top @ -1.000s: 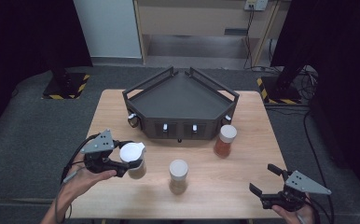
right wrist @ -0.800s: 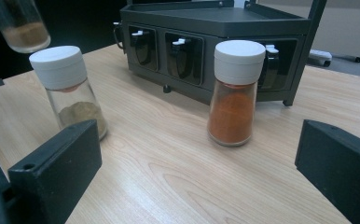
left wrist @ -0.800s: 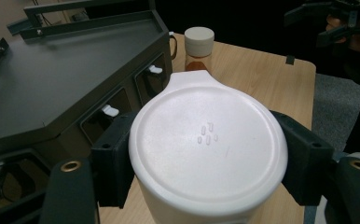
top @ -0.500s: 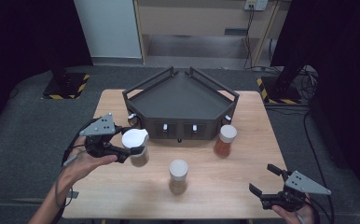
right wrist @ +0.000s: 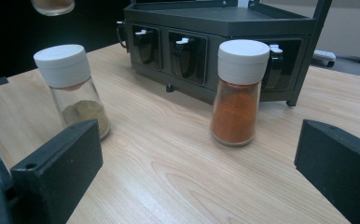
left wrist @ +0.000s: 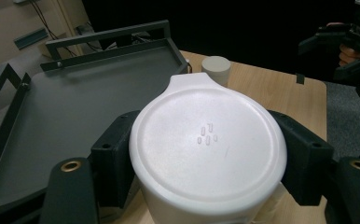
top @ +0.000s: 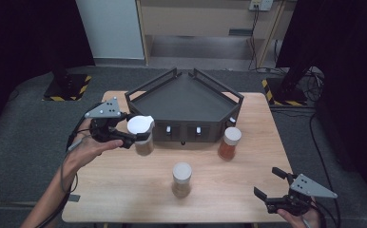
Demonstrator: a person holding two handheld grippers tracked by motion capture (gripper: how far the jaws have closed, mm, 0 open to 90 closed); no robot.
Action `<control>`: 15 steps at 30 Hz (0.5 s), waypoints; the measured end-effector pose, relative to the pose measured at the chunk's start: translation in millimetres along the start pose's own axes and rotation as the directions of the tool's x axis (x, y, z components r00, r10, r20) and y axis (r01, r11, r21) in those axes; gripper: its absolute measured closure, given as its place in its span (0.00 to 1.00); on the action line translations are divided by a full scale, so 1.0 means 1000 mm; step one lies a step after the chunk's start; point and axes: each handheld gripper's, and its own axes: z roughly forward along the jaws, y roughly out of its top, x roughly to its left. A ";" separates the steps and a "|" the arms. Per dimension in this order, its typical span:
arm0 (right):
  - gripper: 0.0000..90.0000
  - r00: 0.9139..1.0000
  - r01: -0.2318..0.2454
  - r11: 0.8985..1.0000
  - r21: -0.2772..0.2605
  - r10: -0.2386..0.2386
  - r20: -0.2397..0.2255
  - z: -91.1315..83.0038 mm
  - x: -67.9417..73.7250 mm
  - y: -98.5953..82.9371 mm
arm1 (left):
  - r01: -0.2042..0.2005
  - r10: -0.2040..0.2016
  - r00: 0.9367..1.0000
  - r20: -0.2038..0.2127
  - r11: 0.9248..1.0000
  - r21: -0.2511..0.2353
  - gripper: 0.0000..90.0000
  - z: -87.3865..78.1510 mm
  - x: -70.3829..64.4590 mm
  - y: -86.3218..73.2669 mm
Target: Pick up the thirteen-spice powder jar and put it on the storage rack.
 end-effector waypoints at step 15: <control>0.02 1.000 0.000 1.000 -0.003 0.000 -0.002 0.000 -0.001 -0.001 | 0.026 -0.026 0.997 -0.068 1.000 -0.001 0.33 0.009 0.020 0.021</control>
